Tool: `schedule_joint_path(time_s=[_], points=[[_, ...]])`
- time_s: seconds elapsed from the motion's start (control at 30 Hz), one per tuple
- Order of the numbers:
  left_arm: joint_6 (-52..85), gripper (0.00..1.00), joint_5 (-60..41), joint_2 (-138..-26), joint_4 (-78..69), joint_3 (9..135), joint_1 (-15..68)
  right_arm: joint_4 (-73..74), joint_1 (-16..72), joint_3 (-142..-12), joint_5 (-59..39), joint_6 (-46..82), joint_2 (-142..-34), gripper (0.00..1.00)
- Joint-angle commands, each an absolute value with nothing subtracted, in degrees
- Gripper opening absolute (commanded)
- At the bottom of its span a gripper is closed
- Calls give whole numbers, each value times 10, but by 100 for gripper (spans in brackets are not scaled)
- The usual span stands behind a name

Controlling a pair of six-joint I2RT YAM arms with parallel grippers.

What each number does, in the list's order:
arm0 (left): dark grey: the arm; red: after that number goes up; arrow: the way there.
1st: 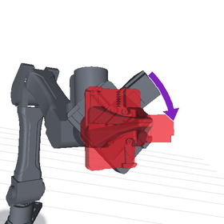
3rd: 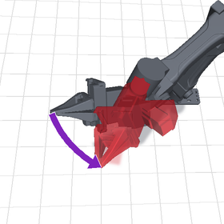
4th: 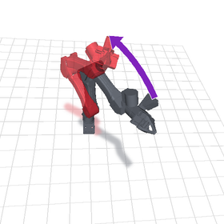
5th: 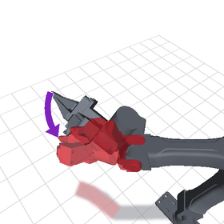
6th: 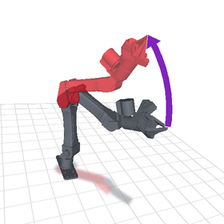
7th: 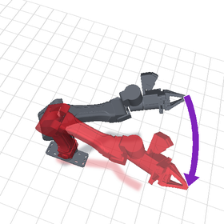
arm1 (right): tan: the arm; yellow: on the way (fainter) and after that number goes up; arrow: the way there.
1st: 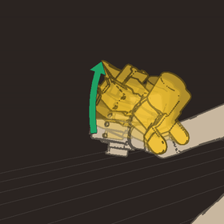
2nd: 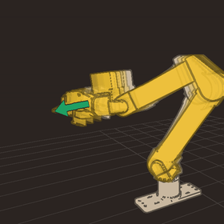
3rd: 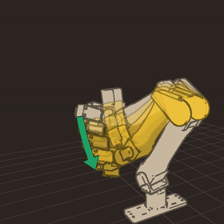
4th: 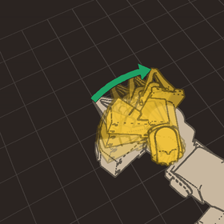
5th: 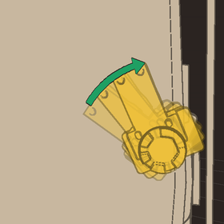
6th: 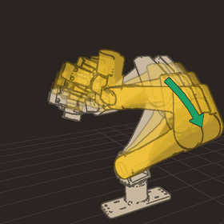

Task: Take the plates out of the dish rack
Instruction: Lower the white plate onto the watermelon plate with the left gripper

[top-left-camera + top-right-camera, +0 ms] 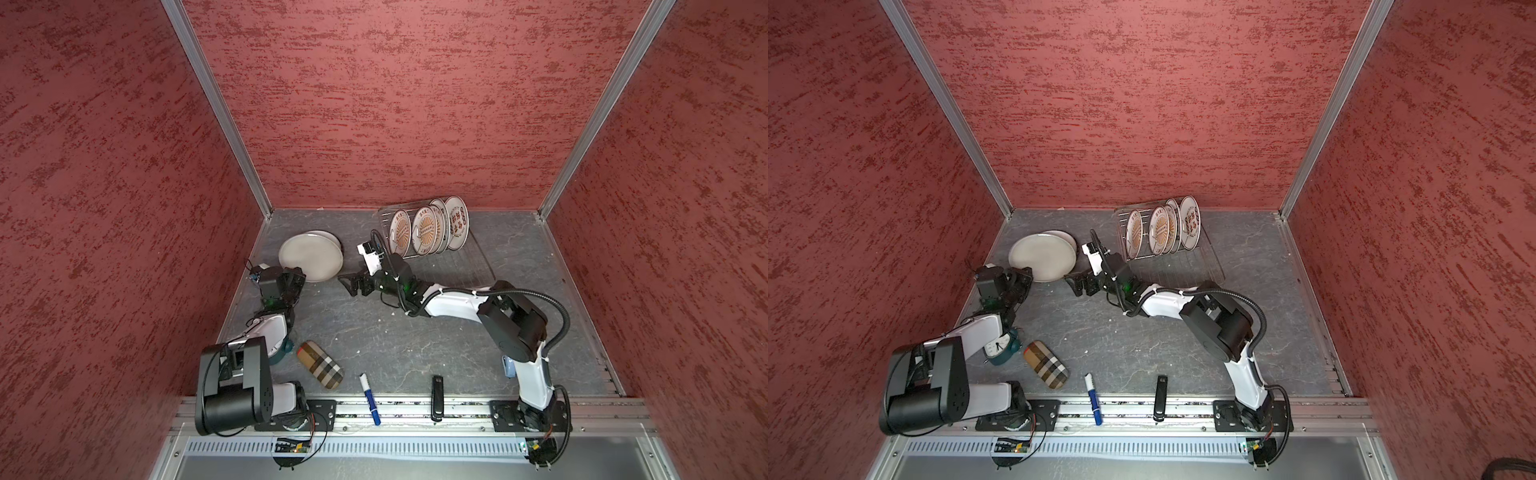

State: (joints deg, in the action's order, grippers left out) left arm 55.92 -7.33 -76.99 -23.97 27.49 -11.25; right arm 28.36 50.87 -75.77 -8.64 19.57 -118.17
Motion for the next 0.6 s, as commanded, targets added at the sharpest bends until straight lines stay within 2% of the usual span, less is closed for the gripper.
schedule_joint_path(time_s=[0.0,0.57], points=[[558,0,-57,-771,-318,311,-116,273,512,-779,-72,182,-1195,99],[573,0,-64,-849,-324,346,-123,256,512,-811,-52,168,-1232,99]])
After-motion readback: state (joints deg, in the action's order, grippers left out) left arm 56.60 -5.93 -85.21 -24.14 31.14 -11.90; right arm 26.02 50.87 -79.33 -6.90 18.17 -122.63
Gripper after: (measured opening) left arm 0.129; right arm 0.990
